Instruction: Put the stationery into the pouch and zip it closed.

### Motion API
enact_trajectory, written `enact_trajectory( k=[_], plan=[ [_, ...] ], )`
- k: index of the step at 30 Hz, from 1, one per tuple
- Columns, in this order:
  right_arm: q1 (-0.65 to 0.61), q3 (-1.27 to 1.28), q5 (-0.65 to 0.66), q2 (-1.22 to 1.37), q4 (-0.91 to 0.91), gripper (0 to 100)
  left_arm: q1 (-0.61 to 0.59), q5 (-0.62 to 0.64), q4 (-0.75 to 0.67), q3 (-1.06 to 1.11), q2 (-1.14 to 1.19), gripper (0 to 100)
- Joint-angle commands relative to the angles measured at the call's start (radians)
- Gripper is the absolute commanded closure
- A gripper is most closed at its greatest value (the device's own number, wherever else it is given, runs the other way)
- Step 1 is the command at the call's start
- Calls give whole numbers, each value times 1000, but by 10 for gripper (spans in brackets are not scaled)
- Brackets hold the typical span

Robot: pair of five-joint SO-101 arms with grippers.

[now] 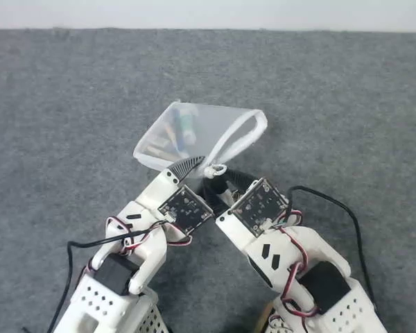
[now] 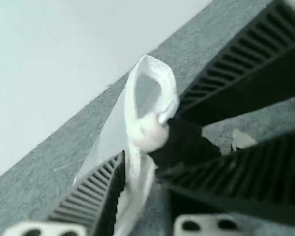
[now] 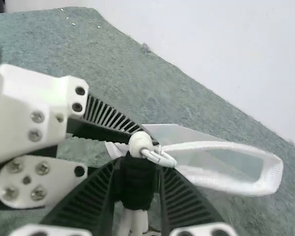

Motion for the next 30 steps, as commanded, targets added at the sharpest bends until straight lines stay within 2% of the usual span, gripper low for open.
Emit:
enact_trajectory(
  k=[1,8,17,23,30],
  plan=[
    [39,-69,3,-24,-39,993,2,20,-51,-28,-21,991],
    [150,-34,-80,-24,-163,993,2,25,-49,-28,-21,991],
    [251,26,-87,-13,-305,993,-5,26,-46,-28,-21,991],
    [303,80,-86,-12,-404,993,-5,26,63,-73,-21,991],
    [351,97,-80,-10,-433,993,-5,18,184,-134,-21,991]
  ],
)
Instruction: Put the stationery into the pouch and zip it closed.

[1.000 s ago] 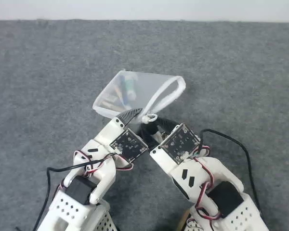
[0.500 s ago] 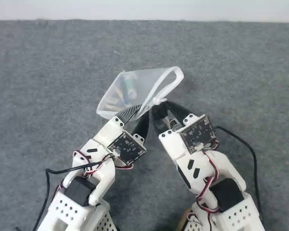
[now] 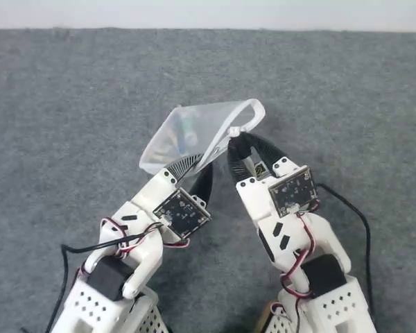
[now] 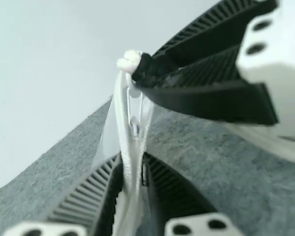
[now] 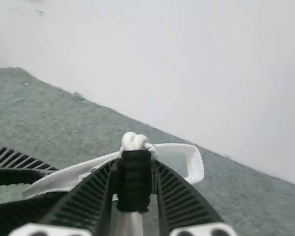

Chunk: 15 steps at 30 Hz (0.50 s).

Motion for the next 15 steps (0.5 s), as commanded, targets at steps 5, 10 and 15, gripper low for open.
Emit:
enact_trajectory(
  k=[5,10,15],
  plan=[
    [110,-28,-6,-13,-51,993,-9,-17,78,-53,-6,991],
    [114,-23,-6,8,-51,993,-11,-25,100,-62,-6,991],
    [133,-28,-11,113,-110,993,-20,-60,137,-76,-6,991]
  ],
)
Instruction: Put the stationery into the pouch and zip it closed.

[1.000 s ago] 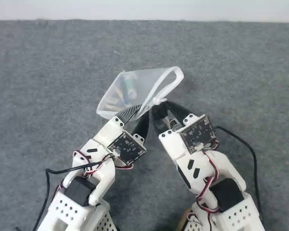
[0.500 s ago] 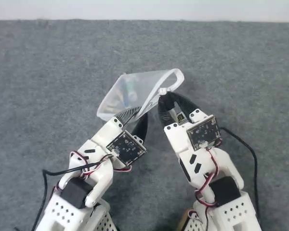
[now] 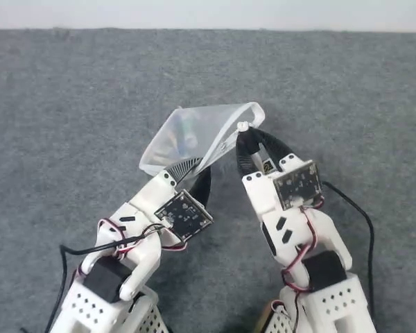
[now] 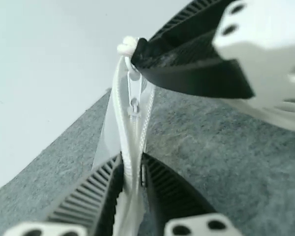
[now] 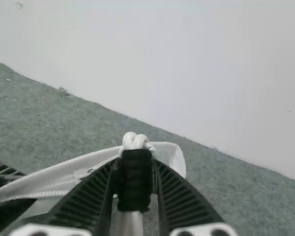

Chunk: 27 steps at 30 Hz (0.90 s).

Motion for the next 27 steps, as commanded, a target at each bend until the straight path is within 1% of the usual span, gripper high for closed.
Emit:
enact_trajectory(
  k=[1,5,20,27],
  plan=[
    [93,-29,-12,82,-99,993,-34,-17,48,-36,-6,991],
    [125,-29,-12,133,-142,993,-71,-17,46,-38,-6,991],
    [130,-28,-8,147,-171,993,-72,-41,46,-38,-6,991],
    [182,-29,-12,147,-189,993,-74,-41,46,-38,-6,991]
  ],
)
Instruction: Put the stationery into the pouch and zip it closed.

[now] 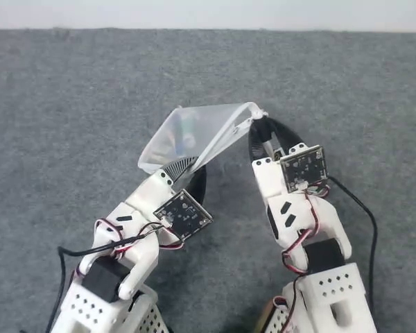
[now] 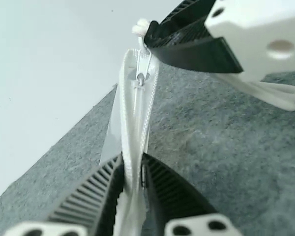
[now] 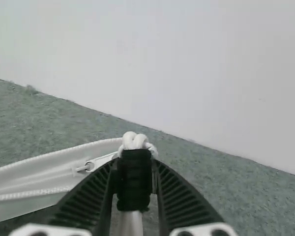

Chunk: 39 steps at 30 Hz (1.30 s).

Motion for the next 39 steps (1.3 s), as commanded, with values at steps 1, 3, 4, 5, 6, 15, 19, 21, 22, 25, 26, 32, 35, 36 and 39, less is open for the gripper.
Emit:
enact_trajectory(
  k=[1,3,4,5,6,15,19,21,22,25,26,32,35,36,39],
  plan=[
    [74,-26,-12,5,-62,993,-37,-8,31,-31,-6,991],
    [74,-25,-12,7,-61,993,-37,-8,31,-31,-6,991],
    [74,-25,-12,7,-61,993,-37,-8,31,-31,-6,991],
    [74,-25,-12,7,-61,993,-37,-8,31,-31,-6,991],
    [74,-25,-12,7,-61,993,-37,-8,31,-31,-6,991],
    [74,-26,-6,7,-62,993,-37,-8,31,-31,-6,991],
    [74,-26,-6,7,-62,993,-37,-8,31,-31,-6,991],
    [74,-26,-6,7,-62,993,-37,-8,31,-31,-6,991],
    [74,-26,-6,7,-62,993,-37,-8,31,-31,-6,991],
    [74,-32,-6,33,-67,993,-37,-8,31,-31,-6,991],
    [74,-40,-5,56,-77,993,-37,-8,31,-31,-6,991],
    [74,-109,-11,208,-87,993,-37,-8,31,-31,-6,991],
    [74,-121,-11,239,-90,993,-37,-8,31,-31,-6,991],
    [74,-123,-11,240,-90,993,-37,-8,31,-31,-6,991],
    [76,-126,-8,251,-90,993,-37,-8,31,-31,-6,991]
  ],
)
